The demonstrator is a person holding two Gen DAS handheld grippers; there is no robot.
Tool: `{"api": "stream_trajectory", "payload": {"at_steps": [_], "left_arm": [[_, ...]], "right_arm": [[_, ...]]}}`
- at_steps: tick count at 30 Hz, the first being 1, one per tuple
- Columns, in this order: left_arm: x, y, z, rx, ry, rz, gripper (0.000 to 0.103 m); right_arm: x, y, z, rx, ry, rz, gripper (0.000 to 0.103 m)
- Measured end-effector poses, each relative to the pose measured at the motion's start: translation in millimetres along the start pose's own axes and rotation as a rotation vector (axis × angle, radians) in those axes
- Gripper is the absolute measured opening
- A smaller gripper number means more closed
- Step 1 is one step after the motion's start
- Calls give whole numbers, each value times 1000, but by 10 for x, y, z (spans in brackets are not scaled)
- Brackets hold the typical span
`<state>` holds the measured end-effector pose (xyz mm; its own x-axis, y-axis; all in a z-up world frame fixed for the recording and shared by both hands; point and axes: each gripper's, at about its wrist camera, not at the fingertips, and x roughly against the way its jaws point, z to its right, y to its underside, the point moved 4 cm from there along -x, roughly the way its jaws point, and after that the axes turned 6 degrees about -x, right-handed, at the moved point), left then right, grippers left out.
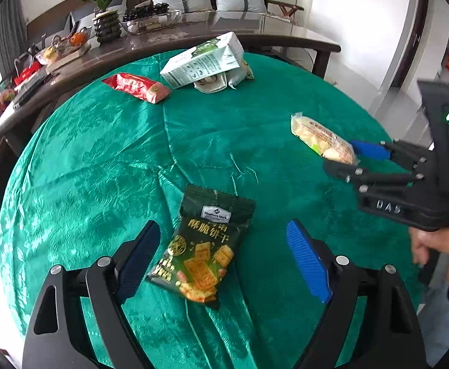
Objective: Collect trash
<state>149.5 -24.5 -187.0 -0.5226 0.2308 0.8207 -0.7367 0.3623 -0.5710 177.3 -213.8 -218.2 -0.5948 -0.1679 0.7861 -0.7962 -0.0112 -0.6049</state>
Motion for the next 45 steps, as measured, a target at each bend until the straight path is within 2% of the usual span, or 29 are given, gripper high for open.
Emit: {"api": "stream_trajectory", "payload": {"at_steps": [3, 4, 7, 12, 16, 19, 22, 25, 45], "left_arm": [[81, 46, -117, 29, 15, 22, 91], [78, 73, -143, 25, 35, 16, 92], [26, 111, -137, -22, 84, 4, 92], [-175, 144, -227, -34, 100, -20, 92], [-294, 154, -240, -89, 48, -13, 93], [-317, 154, -213, -130, 22, -4, 93], [-331, 137, -243, -125, 29, -5, 94], [-356, 134, -270, -111, 14, -14, 99], [-381, 130, -286, -103, 12, -12, 99]], "right_arm": [[18, 1, 2, -17, -17, 4, 69], [-3, -1, -9, -17, -14, -5, 75], [-54, 13, -44, -2, -1, -27, 82], [-63, 35, -67, 15, 11, -36, 88], [-76, 32, -68, 15, 11, -41, 91], [-84, 27, -67, 13, 12, -42, 92], [-84, 28, -64, 13, 11, -43, 92], [-87, 28, -67, 13, 11, -43, 93], [-87, 28, -67, 13, 12, -42, 93]]}}
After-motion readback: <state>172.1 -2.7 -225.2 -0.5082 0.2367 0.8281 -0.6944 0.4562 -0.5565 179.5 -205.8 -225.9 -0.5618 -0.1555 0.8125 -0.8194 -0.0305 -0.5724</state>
